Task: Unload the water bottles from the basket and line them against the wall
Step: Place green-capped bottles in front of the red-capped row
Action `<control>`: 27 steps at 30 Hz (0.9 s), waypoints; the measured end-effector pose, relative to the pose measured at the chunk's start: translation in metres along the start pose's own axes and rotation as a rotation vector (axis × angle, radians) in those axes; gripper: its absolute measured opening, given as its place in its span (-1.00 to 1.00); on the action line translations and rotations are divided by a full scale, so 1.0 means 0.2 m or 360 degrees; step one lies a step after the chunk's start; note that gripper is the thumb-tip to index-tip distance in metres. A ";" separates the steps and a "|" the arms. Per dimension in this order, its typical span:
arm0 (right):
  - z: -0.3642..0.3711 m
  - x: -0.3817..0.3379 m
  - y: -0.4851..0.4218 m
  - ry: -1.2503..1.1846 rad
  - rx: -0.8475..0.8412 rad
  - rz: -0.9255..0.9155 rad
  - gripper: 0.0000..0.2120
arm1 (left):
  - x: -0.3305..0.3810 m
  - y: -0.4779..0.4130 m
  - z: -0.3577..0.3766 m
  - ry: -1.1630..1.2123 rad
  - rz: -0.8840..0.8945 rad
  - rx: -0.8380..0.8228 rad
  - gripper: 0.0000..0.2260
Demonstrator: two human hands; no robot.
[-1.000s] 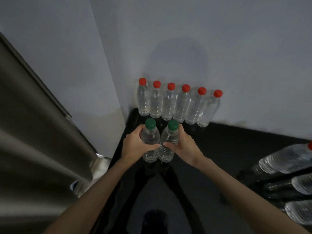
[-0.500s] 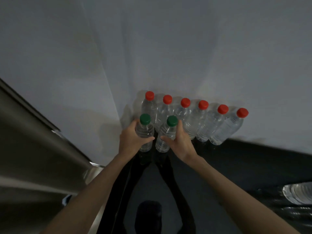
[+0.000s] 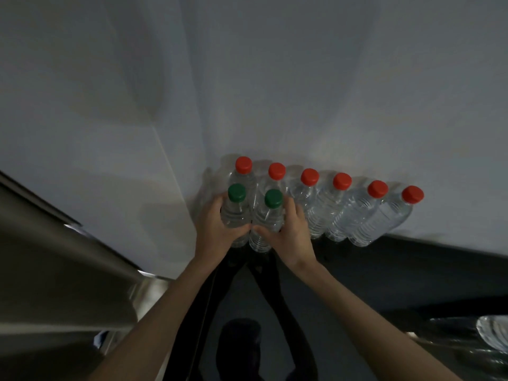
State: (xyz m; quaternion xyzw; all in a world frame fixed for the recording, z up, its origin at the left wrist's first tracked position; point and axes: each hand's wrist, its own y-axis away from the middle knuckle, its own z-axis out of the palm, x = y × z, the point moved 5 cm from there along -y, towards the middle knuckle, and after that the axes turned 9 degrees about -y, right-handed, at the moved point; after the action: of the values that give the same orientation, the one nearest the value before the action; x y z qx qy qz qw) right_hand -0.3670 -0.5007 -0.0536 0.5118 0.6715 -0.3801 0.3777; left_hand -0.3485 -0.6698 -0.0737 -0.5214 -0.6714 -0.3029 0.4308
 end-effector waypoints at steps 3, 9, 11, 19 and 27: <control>0.01 0.00 0.02 -0.0027 -0.0029 -0.0021 -0.22 | -0.10 0.04 0.01 0.0217 -0.0122 -0.0035 -0.24; 0.04 0.01 0.07 -0.0078 -0.0053 -0.0024 -0.29 | -0.25 0.21 0.09 0.0599 -0.0699 -0.0123 -0.17; 0.05 0.01 0.07 -0.0104 -0.0096 0.0038 -0.29 | -0.30 0.23 0.15 0.0773 -0.0889 -0.0247 -0.10; 0.10 0.05 0.06 -0.0179 0.0003 0.0183 -0.30 | -0.30 0.19 0.18 0.1059 -0.0846 -0.0239 -0.54; 0.07 0.03 0.07 -0.0197 0.0088 0.0187 -0.28 | -0.26 0.22 0.16 0.0852 -0.0902 -0.0311 -0.51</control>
State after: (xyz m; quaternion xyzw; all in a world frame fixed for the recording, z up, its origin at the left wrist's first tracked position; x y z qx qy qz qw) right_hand -0.3528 -0.5088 -0.0670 0.5359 0.6049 -0.4066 0.4260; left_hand -0.3097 -0.6528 -0.1374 -0.2567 -0.6207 -0.5973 0.4382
